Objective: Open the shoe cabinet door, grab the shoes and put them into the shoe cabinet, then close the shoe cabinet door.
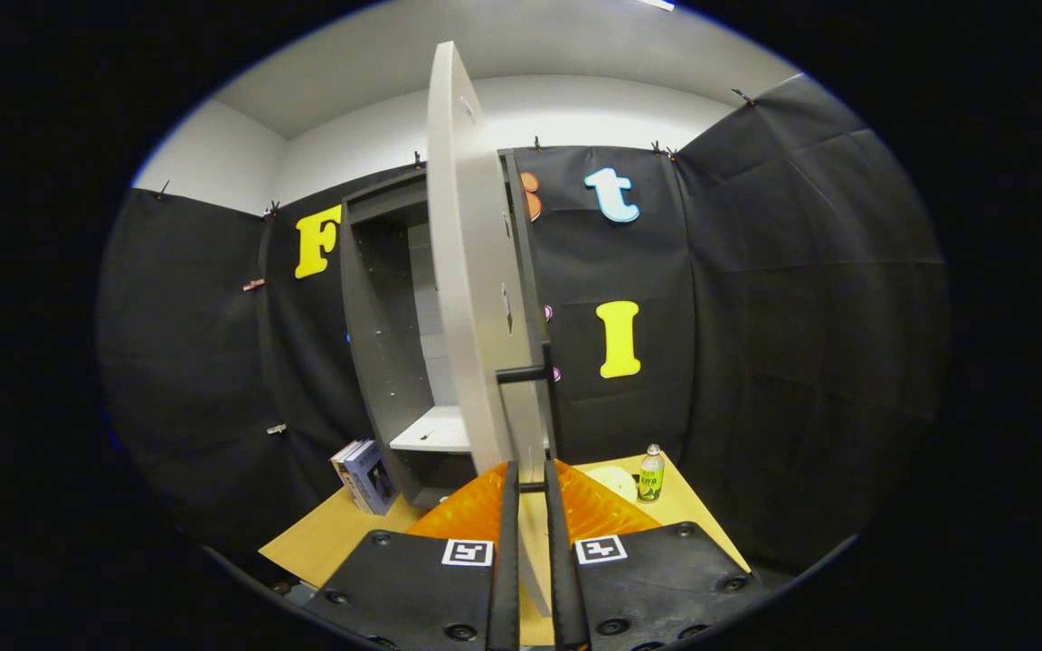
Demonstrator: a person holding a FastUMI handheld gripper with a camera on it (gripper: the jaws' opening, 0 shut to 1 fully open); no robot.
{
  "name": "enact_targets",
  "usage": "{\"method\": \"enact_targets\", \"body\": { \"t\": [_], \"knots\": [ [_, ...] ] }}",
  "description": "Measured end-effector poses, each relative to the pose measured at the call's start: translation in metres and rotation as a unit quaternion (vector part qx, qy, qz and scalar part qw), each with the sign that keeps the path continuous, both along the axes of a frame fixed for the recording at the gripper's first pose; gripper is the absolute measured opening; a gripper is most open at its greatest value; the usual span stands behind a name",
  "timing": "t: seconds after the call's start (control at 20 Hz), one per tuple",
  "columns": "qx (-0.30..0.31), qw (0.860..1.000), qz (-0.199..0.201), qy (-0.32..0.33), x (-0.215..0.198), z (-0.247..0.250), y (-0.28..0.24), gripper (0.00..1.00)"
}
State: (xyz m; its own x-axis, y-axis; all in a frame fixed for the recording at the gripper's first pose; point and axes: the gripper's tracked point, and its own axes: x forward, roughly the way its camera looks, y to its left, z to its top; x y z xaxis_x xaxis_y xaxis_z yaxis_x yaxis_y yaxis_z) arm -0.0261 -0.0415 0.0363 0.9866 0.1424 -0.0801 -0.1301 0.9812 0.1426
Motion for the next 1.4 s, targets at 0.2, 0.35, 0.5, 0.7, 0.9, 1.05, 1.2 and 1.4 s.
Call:
{"method": "enact_targets", "body": {
  "t": [0.2,0.35,0.5,0.7,0.9,1.05,1.2,1.4],
  "knots": [
    [0.013,0.999,0.029,0.036,-0.024,-0.025,0.047,0.34],
    [0.028,0.996,0.050,0.072,-0.027,-0.054,0.088,0.46],
    [0.026,0.989,0.073,0.123,-0.022,-0.099,0.121,0.72],
    [0.017,0.976,0.077,0.201,-0.011,-0.170,0.144,0.92],
    [0.011,0.961,0.074,0.267,-0.001,-0.251,0.162,0.95],
    [0.006,0.953,0.068,0.297,0.015,-0.303,0.175,0.95],
    [-0.006,0.943,0.060,0.327,0.031,-0.351,0.179,0.95],
    [-0.015,0.933,0.056,0.355,0.047,-0.407,0.189,0.95]
  ]
}}
